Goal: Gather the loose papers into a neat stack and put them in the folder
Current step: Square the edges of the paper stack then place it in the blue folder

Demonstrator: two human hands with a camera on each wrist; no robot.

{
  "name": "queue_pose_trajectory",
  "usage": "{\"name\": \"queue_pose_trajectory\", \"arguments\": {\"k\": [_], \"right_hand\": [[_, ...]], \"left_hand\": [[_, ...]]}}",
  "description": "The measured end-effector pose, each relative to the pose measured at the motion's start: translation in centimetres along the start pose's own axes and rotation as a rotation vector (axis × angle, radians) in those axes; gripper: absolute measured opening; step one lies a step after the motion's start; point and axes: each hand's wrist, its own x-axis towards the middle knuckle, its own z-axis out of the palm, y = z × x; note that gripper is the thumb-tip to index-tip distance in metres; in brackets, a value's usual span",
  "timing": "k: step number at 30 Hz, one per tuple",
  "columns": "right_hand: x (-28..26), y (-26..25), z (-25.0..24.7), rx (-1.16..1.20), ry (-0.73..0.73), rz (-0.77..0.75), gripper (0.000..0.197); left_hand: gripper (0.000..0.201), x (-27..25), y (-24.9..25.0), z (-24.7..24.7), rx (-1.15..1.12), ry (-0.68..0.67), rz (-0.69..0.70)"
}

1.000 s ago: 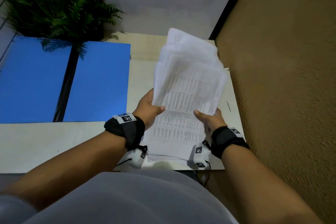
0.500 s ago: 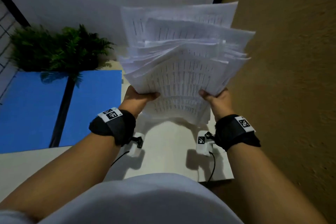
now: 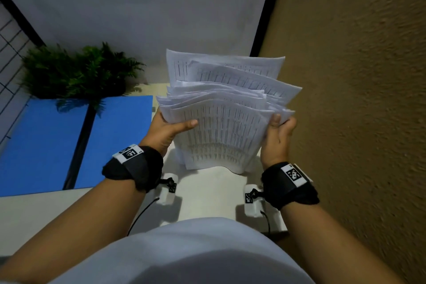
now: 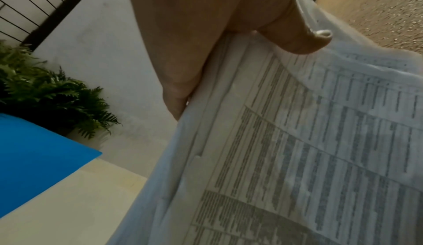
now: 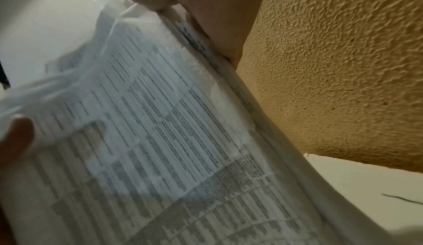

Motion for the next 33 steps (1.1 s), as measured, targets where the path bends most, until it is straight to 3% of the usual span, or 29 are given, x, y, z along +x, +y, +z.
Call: {"name": "queue_pose_trajectory", "arguments": {"k": [3,6,9,11,13,15,17,20,23,25,27,30,33], "right_hand": [[0.2,0.4,-0.1,-0.004,-0.028,-0.013,0.032],[-0.2,-0.7,0.6,-0.030,-0.107,-0.092,0.042],[-0.4,-2.1,0.9,0.002,-0.156,-0.139,0.034],[-0.2,-2.7,0.7,0.062,-0.138,-0.183,0.044],[0.0,-3.2,0.7,0.101,-0.168,-0.252,0.068],[0.1,-3.6,1.1,0.018,-0.201,-0.325,0.081],[0.4,-3.6,1.1,-0.094,-0.156,-0.342,0.082],[0.6,-3.9,1.2,-0.118,-0.094,-0.324,0.072],[0.4,-4.6,1.5,-0.182,-0.104,-0.409,0.057],[0.6,-5.0,1.7,-0.145,-0.050,-0.355,0.053],[0.9,-5.3,1.7,-0.106,-0.018,-0.315,0.043],[0.9,-5.4,1.8,-0.207,-0.076,-0.396,0.021],[0.9,-5.2,1.9,-0.227,-0.042,-0.361,0.008]], "left_hand": [[0.105,-0.4,0.3,0.2,0.034,-0.031,0.026],[0.101,-0.5,0.4,0.4,0.055,-0.051,0.049],[0.097,-0.3,0.4,0.1,0.017,-0.025,0.064],[0.106,-0.2,0.3,-0.1,0.021,-0.011,0.076],[0.111,-0.2,0.4,-0.1,0.035,-0.011,0.093],[0.102,-0.1,0.6,0.2,0.031,-0.019,0.110],[0.092,-0.3,1.2,0.6,0.014,-0.003,0.131],[0.089,-0.5,2.3,1.3,-0.016,0.016,0.179],[0.083,-0.4,3.0,1.6,-0.044,0.069,0.199],[0.080,-0.2,3.4,1.7,-0.057,0.098,0.225],[0.069,-0.2,3.9,2.0,-0.070,0.109,0.240],[0.048,-0.2,4.3,2.3,-0.062,0.123,0.250],[0.038,0.0,4.3,2.4,-0.042,0.191,0.238]]}}
